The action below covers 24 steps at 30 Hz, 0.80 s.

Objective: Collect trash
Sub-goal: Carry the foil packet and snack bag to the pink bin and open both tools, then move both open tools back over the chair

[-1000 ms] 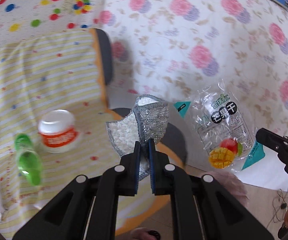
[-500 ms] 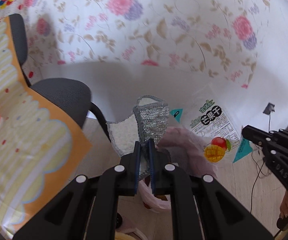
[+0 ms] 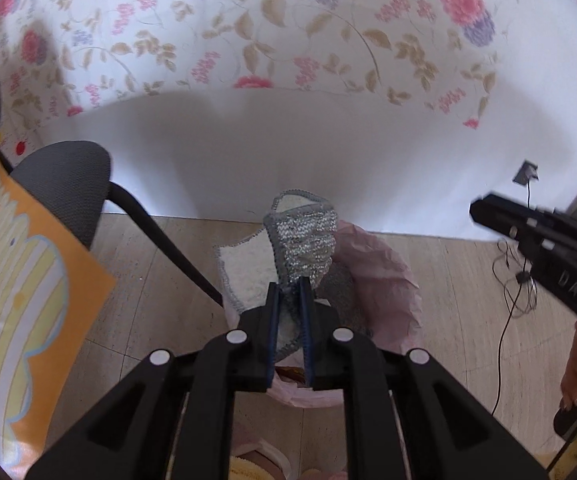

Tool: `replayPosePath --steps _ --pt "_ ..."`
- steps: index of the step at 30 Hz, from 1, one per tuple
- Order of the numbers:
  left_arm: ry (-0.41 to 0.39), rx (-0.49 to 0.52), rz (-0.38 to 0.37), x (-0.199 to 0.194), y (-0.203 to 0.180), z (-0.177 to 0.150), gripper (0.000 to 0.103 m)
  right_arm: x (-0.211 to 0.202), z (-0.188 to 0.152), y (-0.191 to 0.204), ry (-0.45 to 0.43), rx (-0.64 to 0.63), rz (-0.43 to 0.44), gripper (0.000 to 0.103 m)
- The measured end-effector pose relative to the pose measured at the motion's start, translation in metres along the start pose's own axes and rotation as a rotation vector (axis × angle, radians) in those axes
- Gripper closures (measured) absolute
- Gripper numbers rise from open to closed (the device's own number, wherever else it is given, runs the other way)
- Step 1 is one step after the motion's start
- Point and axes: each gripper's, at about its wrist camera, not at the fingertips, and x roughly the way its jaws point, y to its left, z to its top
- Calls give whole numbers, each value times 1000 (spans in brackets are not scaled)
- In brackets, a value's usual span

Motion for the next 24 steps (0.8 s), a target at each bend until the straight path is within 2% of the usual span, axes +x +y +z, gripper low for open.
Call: replayPosePath --steps 2,4,5,9,15,18,21,24 --pt "27 21 -6 8 -6 0 87 -2 4 -1 -8 0 1 81" --pt "40 23 -1 13 -8 0 44 -4 5 -2 -14 0 -1 80" --pt "36 17 4 14 -7 -1 38 -4 6 -3 -15 -1 -2 80" --pt "23 -43 3 12 4 -1 37 -6 6 -1 -14 -2 10 79" --pt "-84 -172 66 -27 39 -2 38 -9 16 19 -31 -32 48 79" --pt "-118 -233 91 -47 56 -7 38 -11 28 41 -59 -51 97 79" --pt "-166 -280 145 -71 73 -15 38 -15 42 67 -88 -57 172 79" --pt "-220 -335 243 -101 98 -26 38 -22 56 103 -130 -95 239 79"
